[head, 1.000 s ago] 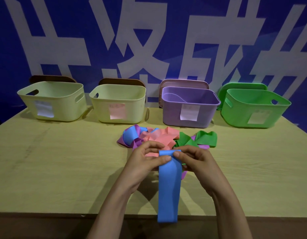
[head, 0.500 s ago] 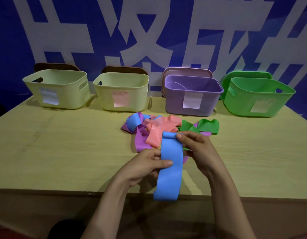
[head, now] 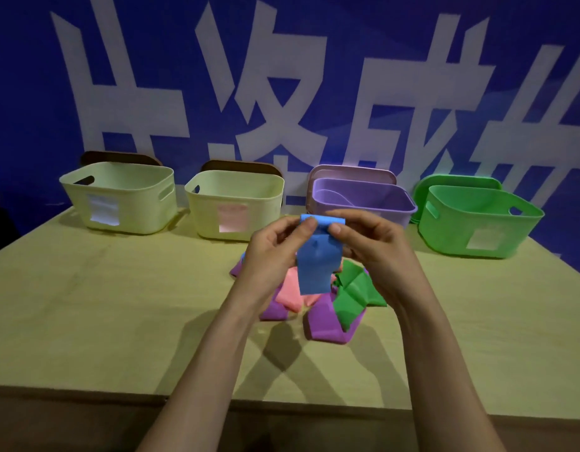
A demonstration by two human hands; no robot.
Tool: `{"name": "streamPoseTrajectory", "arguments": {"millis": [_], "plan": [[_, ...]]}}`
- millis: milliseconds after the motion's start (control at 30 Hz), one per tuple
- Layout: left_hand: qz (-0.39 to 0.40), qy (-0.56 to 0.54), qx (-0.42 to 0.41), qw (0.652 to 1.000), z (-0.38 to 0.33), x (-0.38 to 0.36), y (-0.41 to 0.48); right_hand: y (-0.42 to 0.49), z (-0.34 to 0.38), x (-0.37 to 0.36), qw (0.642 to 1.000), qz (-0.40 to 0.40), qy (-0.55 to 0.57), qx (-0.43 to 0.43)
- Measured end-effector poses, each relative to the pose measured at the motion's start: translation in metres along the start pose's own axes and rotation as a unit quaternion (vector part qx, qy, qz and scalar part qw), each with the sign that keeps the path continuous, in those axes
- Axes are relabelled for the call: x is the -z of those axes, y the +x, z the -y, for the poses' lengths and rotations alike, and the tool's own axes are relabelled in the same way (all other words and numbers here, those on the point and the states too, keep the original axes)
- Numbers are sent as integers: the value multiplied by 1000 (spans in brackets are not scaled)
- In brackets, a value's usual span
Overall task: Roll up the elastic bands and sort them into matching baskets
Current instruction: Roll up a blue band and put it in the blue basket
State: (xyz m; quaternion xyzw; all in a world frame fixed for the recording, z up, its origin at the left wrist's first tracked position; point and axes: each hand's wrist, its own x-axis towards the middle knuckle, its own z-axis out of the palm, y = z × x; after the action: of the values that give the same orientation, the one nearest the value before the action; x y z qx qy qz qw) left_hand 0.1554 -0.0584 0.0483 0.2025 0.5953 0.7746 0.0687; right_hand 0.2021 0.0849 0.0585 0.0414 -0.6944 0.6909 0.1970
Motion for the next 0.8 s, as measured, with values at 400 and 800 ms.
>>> {"name": "streamPoseTrajectory", "arguments": {"millis": [400, 800], "plan": [[19, 10, -67, 998, -18, -4, 17, 14, 17, 7, 996, 9, -54, 72], [22, 50, -116, 992, -6, -7, 19, 14, 11, 14, 991, -9, -126, 37]]}}
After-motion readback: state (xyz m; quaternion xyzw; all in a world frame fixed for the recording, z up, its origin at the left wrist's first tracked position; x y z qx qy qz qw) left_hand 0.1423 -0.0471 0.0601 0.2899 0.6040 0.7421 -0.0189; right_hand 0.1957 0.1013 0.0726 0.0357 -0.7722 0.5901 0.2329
